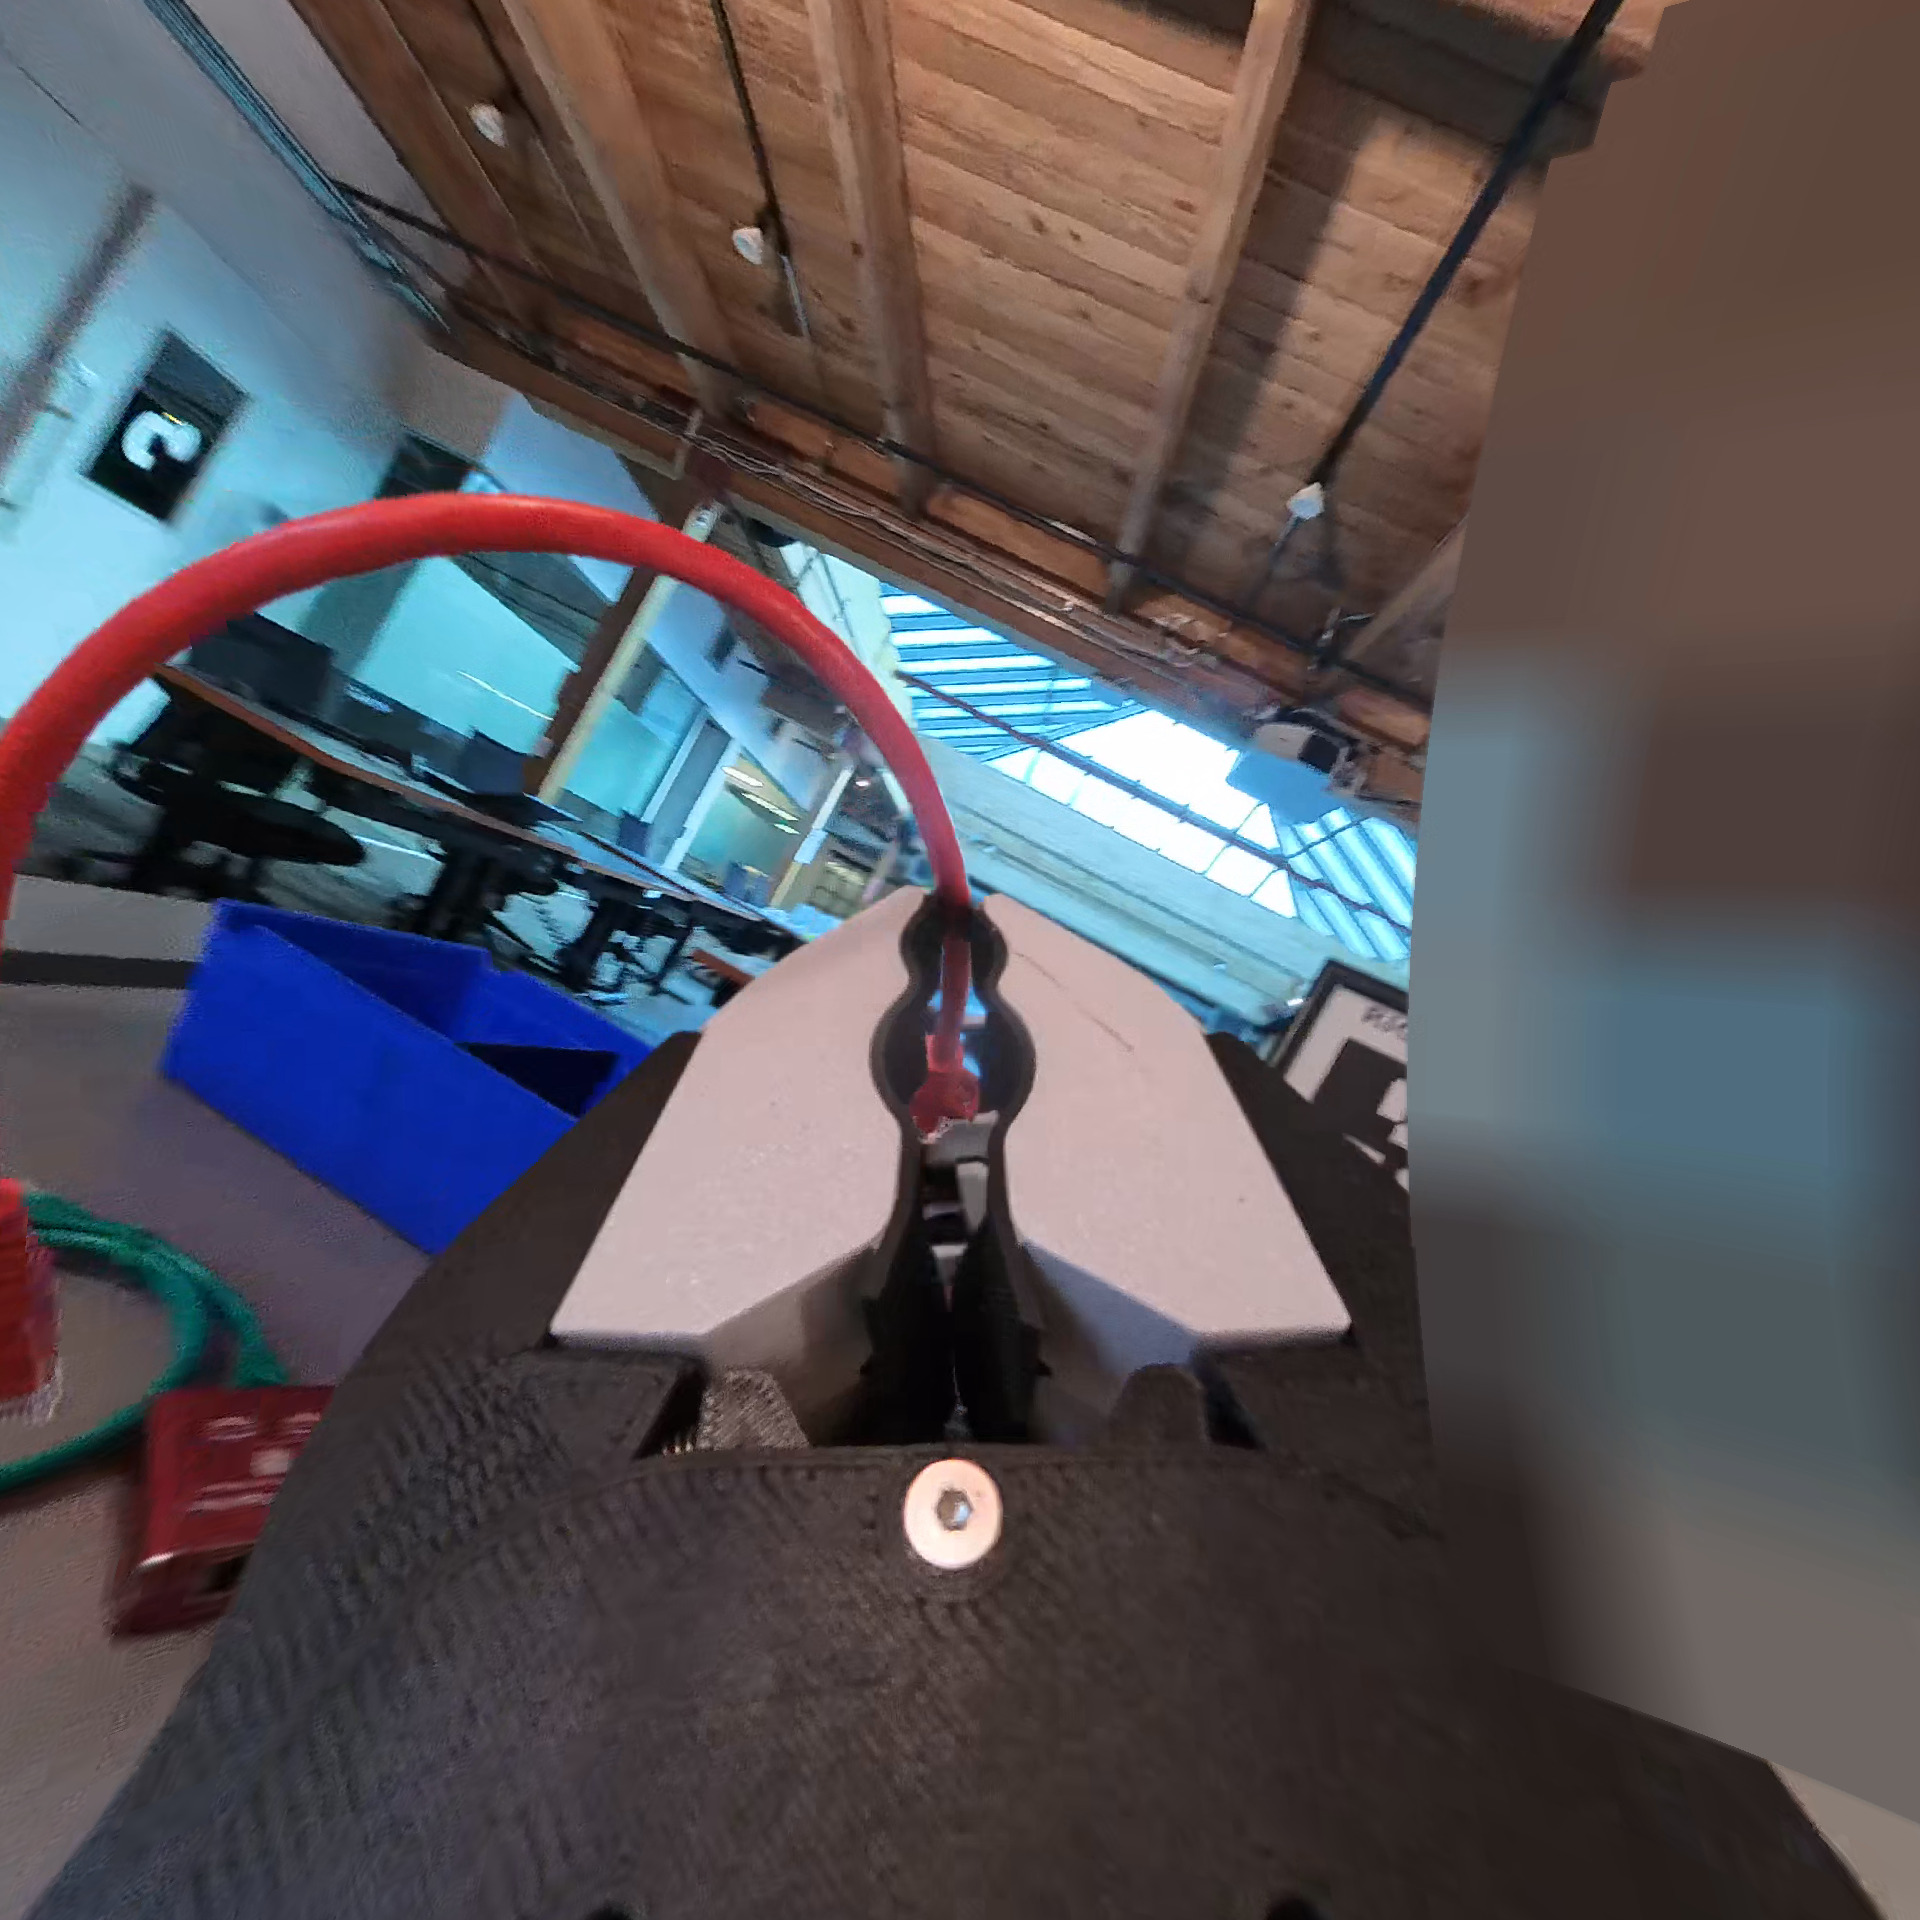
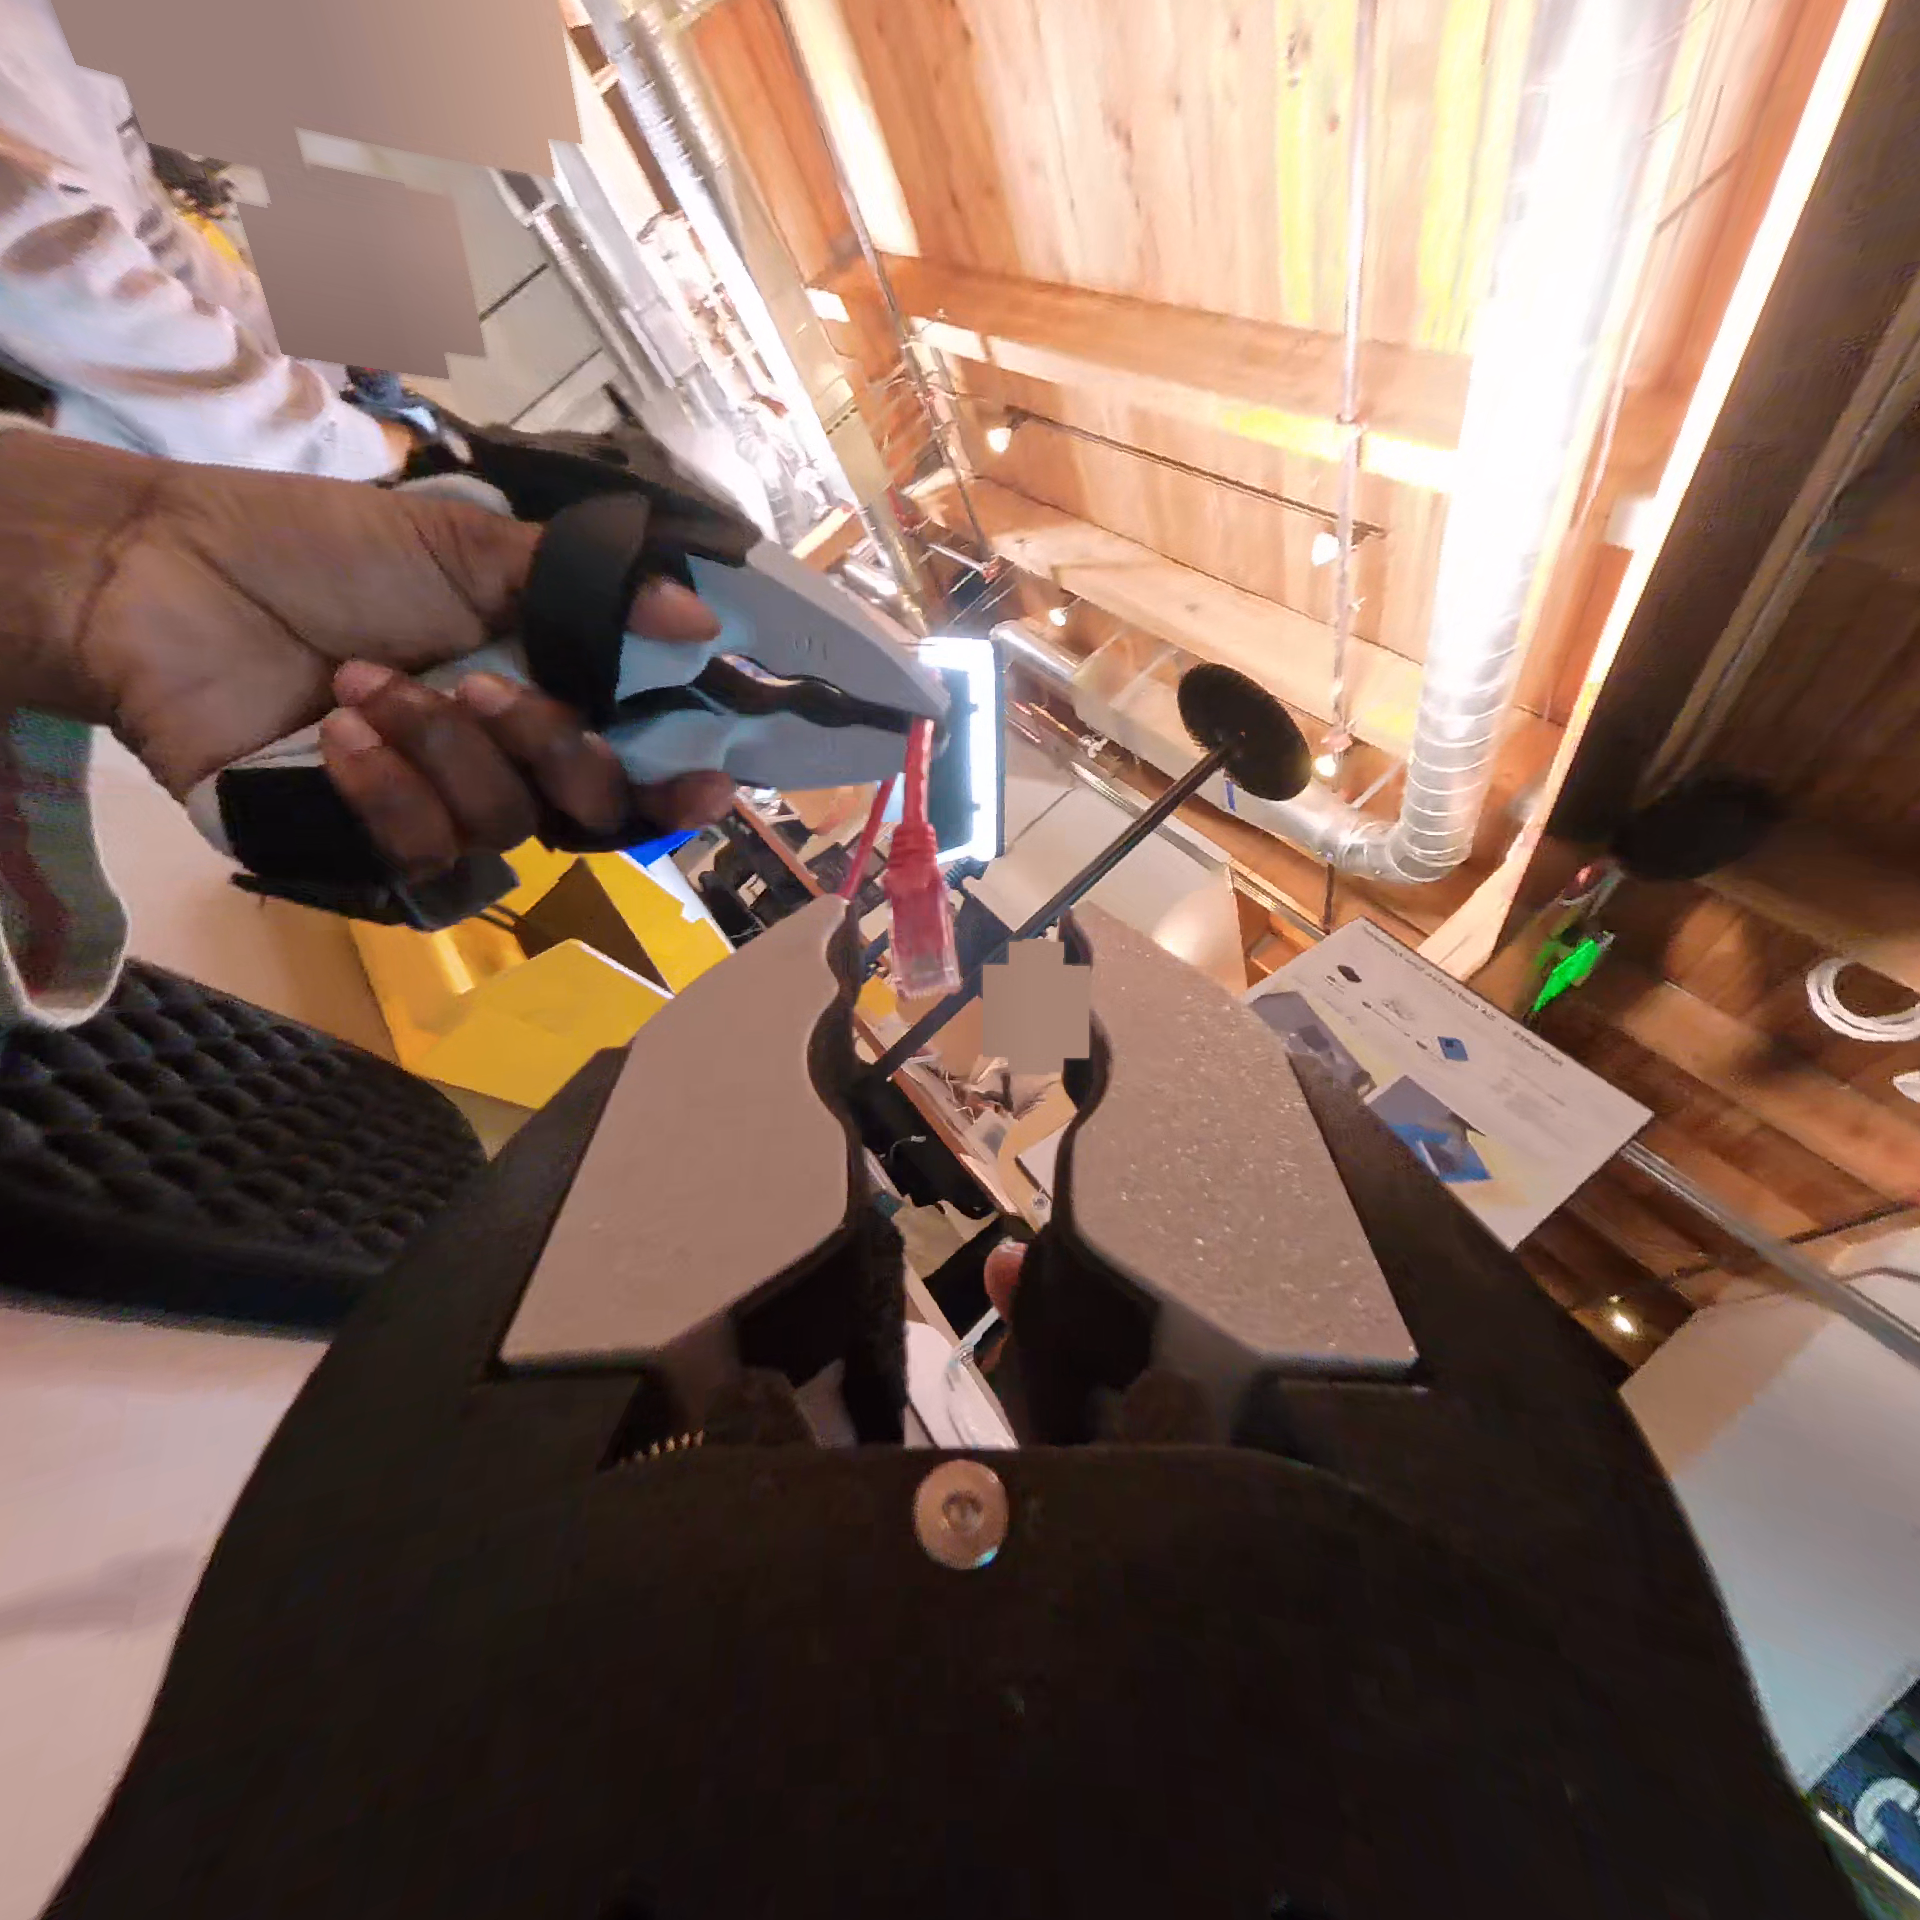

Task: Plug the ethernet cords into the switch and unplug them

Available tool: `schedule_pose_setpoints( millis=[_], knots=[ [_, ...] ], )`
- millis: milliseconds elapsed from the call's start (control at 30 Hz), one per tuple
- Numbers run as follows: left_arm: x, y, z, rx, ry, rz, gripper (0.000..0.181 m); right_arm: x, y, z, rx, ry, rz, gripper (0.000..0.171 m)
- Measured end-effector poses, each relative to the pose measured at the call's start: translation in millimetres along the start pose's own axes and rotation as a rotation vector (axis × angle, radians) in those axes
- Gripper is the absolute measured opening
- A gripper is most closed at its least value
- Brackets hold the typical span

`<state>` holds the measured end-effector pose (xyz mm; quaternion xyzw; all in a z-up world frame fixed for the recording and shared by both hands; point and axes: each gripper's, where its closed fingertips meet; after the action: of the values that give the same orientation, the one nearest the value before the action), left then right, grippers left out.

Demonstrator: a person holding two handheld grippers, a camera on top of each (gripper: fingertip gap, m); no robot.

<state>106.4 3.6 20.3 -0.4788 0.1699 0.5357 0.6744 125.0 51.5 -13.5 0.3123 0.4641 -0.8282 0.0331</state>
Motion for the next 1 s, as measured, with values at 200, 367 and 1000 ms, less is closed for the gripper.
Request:
schedule_pose_setpoints(
  millis=[200, 367, 1000],
  knots=[
    [11, 15, 11, 0.065, 0.013, -0.199, 0.005, 17, 4, 10, -0.049, 0.050, -0.017, 0.019],
    [11, 31, 3, 0.068, 0.108, -0.137, 0.020, 33, -1, 16, -0.119, 0.087, 0.208, 0.013],
    [86, 18, -29, 0.006, 0.793, 0.769, 0.039, 33, 68, -10, -0.758, 0.093, 0.681, 0.013]
  ],
)
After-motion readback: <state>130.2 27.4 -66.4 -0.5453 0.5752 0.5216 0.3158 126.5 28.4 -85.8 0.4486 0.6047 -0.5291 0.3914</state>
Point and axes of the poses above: each gripper's, where its closed fingertips meet, z out along the fingers, x out of its underside, y = z × x across the jaws, and after that the axes turned 3 degrees about y, right-handed
